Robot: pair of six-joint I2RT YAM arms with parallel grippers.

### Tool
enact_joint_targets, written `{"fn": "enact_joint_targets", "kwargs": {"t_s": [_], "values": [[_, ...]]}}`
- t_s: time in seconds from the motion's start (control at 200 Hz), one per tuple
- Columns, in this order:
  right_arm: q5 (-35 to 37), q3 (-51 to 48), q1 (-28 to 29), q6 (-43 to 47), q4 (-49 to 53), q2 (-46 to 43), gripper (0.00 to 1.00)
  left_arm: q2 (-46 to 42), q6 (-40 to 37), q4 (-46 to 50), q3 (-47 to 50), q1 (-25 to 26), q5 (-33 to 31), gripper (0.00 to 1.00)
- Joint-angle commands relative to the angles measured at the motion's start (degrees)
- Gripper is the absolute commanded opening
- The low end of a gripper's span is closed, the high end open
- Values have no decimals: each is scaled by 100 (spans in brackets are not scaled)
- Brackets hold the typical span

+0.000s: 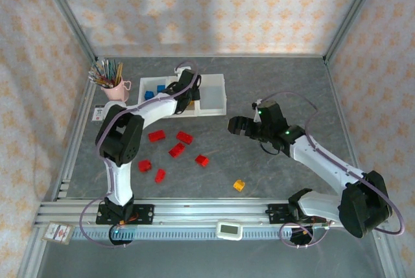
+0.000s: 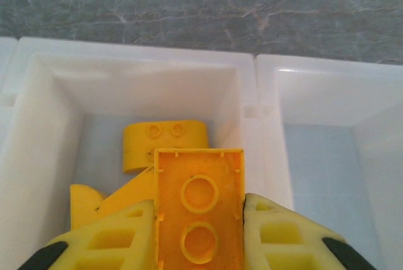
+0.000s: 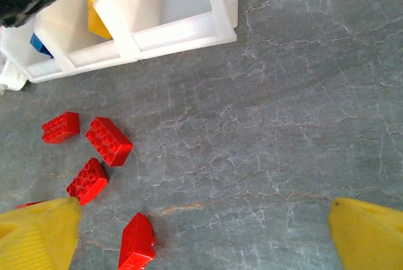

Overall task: Sort the legos into containers by color
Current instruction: Place the lego in the container, then pick up the lego from the middle-left of the table.

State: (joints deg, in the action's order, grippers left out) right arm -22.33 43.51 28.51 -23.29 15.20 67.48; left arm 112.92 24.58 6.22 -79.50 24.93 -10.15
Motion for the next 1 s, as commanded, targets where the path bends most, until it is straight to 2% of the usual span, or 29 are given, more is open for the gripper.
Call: {"fn": "enact_joint_targets", "kwargs": {"t_s": [0.0, 0.23, 0.425, 0.551, 0.666, 0.731, 0.996], "values": [[123, 220, 32, 123, -141, 121, 100, 97, 154, 336, -278, -102, -236, 36], [223, 325, 31, 147, -131, 52, 100, -238, 69, 497, -364, -97, -129, 60], [460, 460, 23, 212, 29, 51, 100, -951, 116, 490, 144, -61, 188, 65], [648, 569, -48, 181, 256, -66, 100, -1577, 90, 437, 786, 169, 568, 67], [600, 548, -219, 96, 540, -221, 100, -2146, 112, 600, 1329, 602, 640, 67], [560, 517, -316, 70, 797, -308, 100, -2501, -14, 553, 1715, 892, 918, 67], [738, 126, -611, -134, 1674, -995, 100, -3556, -790, -567, 3395, 2583, 1498, 67]]}}
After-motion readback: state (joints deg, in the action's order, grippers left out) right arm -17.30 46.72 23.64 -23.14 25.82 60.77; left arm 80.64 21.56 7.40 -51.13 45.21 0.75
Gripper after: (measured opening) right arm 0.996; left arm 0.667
